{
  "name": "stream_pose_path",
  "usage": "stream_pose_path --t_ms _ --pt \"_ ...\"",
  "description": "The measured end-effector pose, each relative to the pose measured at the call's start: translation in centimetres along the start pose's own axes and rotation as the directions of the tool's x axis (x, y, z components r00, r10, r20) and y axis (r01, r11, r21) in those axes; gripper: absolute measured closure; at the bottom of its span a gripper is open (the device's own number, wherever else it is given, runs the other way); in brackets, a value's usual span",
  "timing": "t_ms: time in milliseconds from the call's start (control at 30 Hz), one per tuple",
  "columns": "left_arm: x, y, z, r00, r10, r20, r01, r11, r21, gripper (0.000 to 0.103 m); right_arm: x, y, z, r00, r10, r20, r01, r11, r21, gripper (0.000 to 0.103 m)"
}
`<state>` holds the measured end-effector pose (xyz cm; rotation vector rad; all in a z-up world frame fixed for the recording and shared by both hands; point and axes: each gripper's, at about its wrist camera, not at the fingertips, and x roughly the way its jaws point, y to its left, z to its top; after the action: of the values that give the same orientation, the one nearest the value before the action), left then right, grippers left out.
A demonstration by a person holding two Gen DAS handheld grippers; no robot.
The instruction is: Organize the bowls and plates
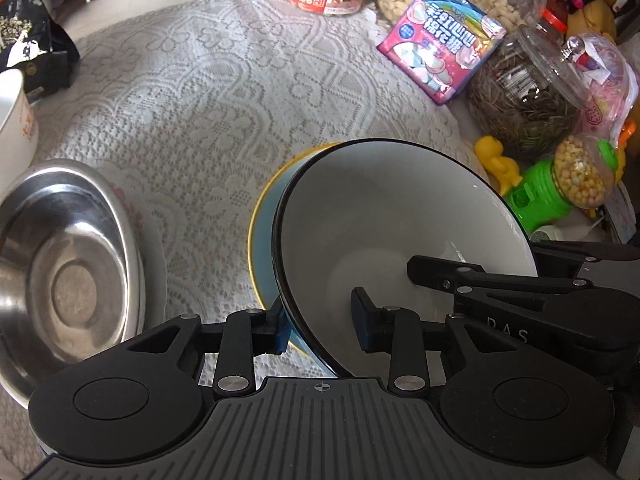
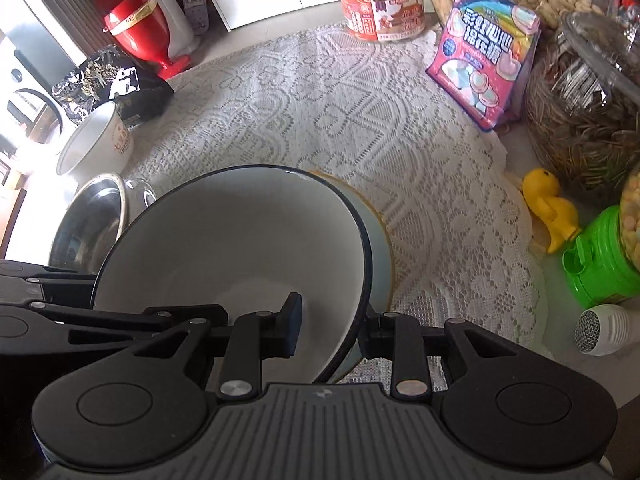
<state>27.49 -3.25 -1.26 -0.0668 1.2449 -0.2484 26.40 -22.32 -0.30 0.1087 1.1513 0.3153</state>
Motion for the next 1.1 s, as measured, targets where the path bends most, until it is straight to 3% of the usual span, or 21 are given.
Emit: stream_pose_path --t_ms 167,433,767,1100 --pt "0.7 0.0 0.4 0.999 0.018 0.031 -0.018 1.0 -0.004 0.068 0.6 -0.6 0.3 0.999 0.036 0.005 -0.036 0.999 0.008 0.073" --pt "1.3 0.5 0.8 0.999 -0.026 0.033 0.027 0.999 -0.025 0.068 0.9 -0.8 0.4 0.998 0.045 0.044 -0.046 0.999 0.011 0.069" --pt "0.7 1.6 0.8 0.998 -0.067 0.007 0.067 0.997 -0.025 0.086 0.4 -0.8 0.2 0.999 0.048 0.025 -0.047 0.999 -0.006 0.072" --pt "0.1 1.6 0.8 0.998 -0.068 0.004 0.068 0.998 -0.017 0.084 -0.6 -0.7 0.1 0.999 0.037 0.032 -0.036 0.999 -0.028 0.073"
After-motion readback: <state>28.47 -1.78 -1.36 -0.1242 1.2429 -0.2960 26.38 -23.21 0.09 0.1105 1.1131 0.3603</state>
